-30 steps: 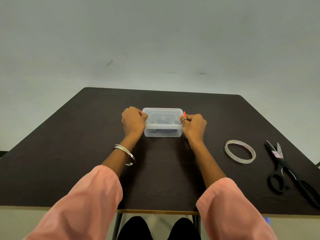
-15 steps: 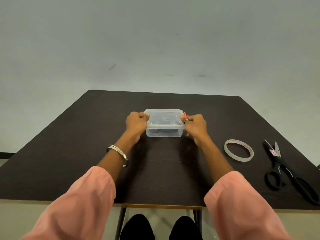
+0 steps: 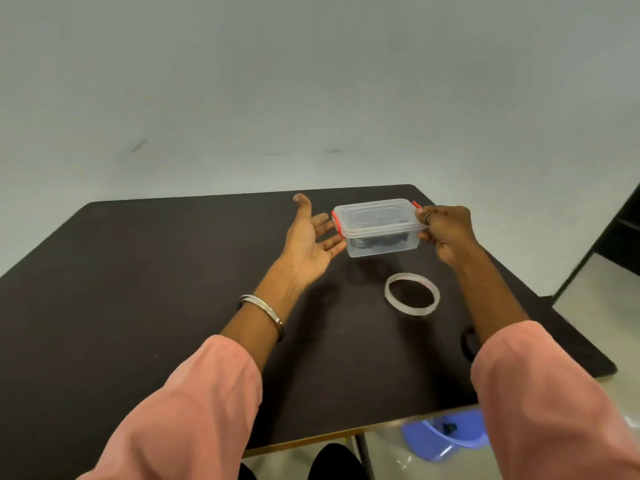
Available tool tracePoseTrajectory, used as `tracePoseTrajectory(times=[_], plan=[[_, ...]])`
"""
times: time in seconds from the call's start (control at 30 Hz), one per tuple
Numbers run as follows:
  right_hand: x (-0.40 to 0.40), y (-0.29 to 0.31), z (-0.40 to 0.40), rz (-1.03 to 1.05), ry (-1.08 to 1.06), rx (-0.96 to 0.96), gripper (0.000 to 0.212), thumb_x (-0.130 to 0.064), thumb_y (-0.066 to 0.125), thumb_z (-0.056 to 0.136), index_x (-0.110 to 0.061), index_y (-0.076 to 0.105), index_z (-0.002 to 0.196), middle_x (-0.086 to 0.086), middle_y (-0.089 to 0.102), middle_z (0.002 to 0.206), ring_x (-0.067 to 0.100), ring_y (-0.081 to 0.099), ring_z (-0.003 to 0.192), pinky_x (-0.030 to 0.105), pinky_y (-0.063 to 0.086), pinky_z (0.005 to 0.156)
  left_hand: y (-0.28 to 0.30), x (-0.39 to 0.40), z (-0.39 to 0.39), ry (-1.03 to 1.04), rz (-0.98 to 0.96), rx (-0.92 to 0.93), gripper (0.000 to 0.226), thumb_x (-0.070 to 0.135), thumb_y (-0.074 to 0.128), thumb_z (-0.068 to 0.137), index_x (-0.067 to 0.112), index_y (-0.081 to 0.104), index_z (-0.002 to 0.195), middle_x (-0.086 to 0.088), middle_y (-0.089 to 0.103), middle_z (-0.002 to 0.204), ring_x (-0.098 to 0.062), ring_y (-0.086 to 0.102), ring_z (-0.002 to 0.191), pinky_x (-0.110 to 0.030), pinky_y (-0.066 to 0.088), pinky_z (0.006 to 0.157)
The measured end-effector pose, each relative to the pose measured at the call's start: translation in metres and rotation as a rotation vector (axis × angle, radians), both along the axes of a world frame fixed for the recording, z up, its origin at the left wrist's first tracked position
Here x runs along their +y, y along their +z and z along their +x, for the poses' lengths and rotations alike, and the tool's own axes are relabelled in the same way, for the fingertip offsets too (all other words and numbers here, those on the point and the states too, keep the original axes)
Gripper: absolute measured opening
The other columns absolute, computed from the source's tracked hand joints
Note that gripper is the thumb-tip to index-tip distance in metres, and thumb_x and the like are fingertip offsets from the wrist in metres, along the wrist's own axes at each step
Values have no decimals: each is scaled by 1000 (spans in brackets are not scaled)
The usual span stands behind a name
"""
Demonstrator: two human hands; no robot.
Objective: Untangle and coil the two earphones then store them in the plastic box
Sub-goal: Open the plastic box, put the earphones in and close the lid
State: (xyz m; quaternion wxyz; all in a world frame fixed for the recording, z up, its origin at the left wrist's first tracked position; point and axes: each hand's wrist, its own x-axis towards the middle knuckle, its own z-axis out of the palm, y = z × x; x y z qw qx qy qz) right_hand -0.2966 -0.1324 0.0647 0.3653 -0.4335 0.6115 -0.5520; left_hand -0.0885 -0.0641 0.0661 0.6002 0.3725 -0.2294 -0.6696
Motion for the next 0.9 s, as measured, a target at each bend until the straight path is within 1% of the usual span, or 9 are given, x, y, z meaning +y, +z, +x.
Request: tracePoseTrajectory(times=[0.23, 0.3, 0.43, 0.57, 0.63, 0.7, 0.8, 0.83, 0.9], plan=[[-18, -9, -61, 24, -129, 22, 14, -10, 64, 88, -4, 68, 100, 8, 62, 97, 23, 60, 87, 37, 56, 82, -12, -31, -63, -116, -8, 39, 84, 70, 33, 87, 11, 34, 146, -12, 41, 148, -36, 46, 130, -49, 39, 106], [-21, -12, -69, 29, -140, 11, 11, -11, 63, 89, -5, 68, 97, 10, 62, 98, 24, 59, 88, 36, 55, 82, -15, -36, -73, -136, -4, 0, 82, 70, 33, 87, 13, 33, 147, -11, 40, 149, -35, 45, 131, -49, 39, 106], [-25, -23, -74, 50, -127, -4, 22, -14, 64, 90, -5, 67, 109, 9, 63, 109, 26, 62, 100, 35, 57, 84, -24, -42, -79, -139, -6, -48, 79, 68, 33, 88, 15, 32, 148, -10, 40, 150, -34, 45, 131, -47, 40, 104], [-22, -28, -73, 60, -106, -15, 25, -20, 61, 92, -7, 65, 113, 7, 63, 112, 25, 63, 99, 33, 58, 82, -27, -39, -79, -128, -36, -100, 74, 62, 37, 91, 14, 33, 147, -7, 41, 149, -31, 46, 130, -44, 41, 102], [-18, -28, -74, 75, -98, -13, 28, -29, 61, 92, -11, 65, 112, 5, 64, 113, 24, 62, 96, 35, 57, 82, -26, -36, -79, -90, -43, -246, 70, 61, 38, 91, 20, 30, 148, -5, 36, 152, -29, 39, 136, -46, 35, 107], [-12, -30, -79, 97, -106, 101, 43, -41, 65, 87, -14, 62, 120, 7, 62, 124, 26, 59, 100, 38, 53, 89, -24, -29, -78, -64, -101, -482, 71, 61, 40, 91, 25, 24, 150, -1, 31, 155, -26, 33, 140, -48, 29, 111], [12, -30, -85, 121, -177, 324, 52, -36, 68, 86, -5, 56, 126, 13, 56, 132, 32, 53, 119, 41, 45, 101, -23, -11, -74, -149, -323, -847, 67, 49, 53, 91, 25, 29, 148, -1, 40, 149, -21, 37, 137, -36, 32, 108], [23, -33, -87, 157, -187, 383, 52, -36, 68, 85, -3, 56, 123, 16, 57, 129, 34, 53, 118, 43, 45, 100, -26, -6, -72, -228, -379, -964, 69, 46, 60, 88, 27, 29, 147, -3, 41, 148, -21, 37, 137, -36, 33, 110], [43, -42, -90, 292, -179, 507, 59, -50, 73, 76, -7, 55, 112, 17, 60, 119, 38, 56, 111, 50, 47, 95, -37, -3, -67, -417, -413, -1220, 98, 61, 70, 71, 34, 18, 149, -6, 35, 150, -25, 33, 139, -47, 32, 113]])
